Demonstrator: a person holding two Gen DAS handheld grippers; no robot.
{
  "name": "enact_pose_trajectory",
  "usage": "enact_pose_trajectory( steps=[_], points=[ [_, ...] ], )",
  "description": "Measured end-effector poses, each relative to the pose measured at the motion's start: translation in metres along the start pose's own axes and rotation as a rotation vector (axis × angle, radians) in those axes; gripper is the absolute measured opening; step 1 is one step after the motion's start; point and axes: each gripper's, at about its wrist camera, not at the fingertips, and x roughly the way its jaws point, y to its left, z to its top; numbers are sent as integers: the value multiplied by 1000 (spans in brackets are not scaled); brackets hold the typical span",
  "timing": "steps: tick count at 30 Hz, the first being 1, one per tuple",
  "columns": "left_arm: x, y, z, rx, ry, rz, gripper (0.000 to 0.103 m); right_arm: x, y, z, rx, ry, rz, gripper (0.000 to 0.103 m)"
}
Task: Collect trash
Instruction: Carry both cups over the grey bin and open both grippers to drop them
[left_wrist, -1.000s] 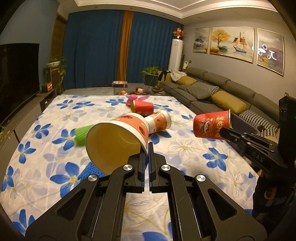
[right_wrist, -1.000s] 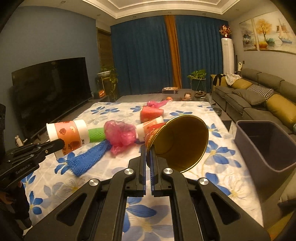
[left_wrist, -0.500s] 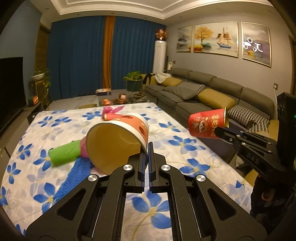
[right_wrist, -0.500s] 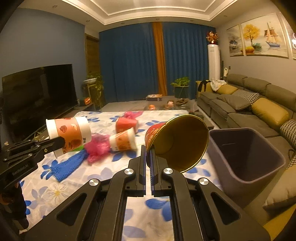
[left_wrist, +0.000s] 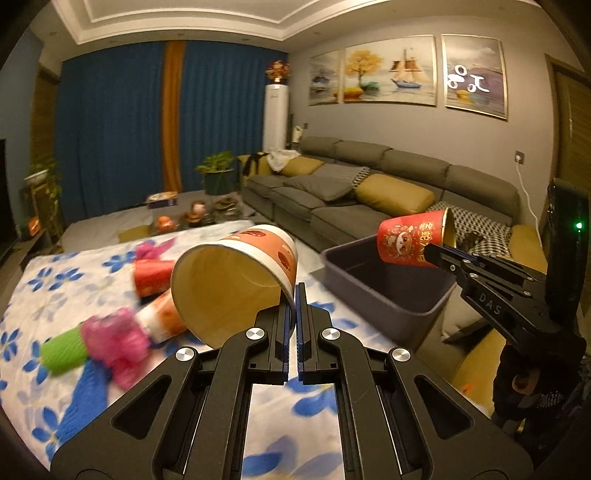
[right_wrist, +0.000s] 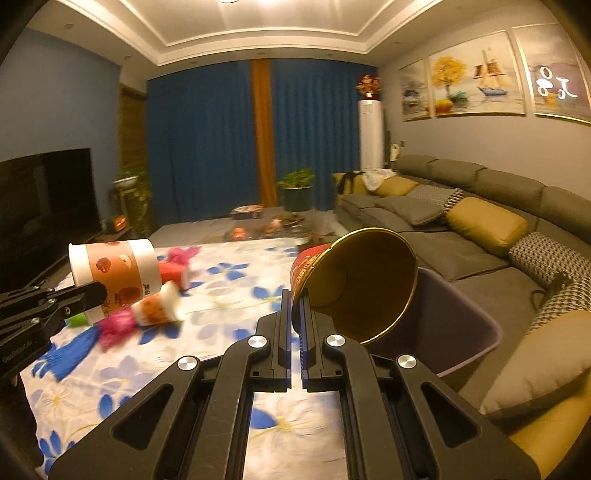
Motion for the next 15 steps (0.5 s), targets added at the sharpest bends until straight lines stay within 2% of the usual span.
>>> enact_pose_trajectory(
  steps=[6, 15],
  points=[
    [34, -35, 14, 30, -2, -67, 2, 7, -35, 1, 27, -8, -88, 4],
    [80, -77, 30, 50, 6, -132, 2, 18, -66, 2, 73, -2, -140, 4]
  ],
)
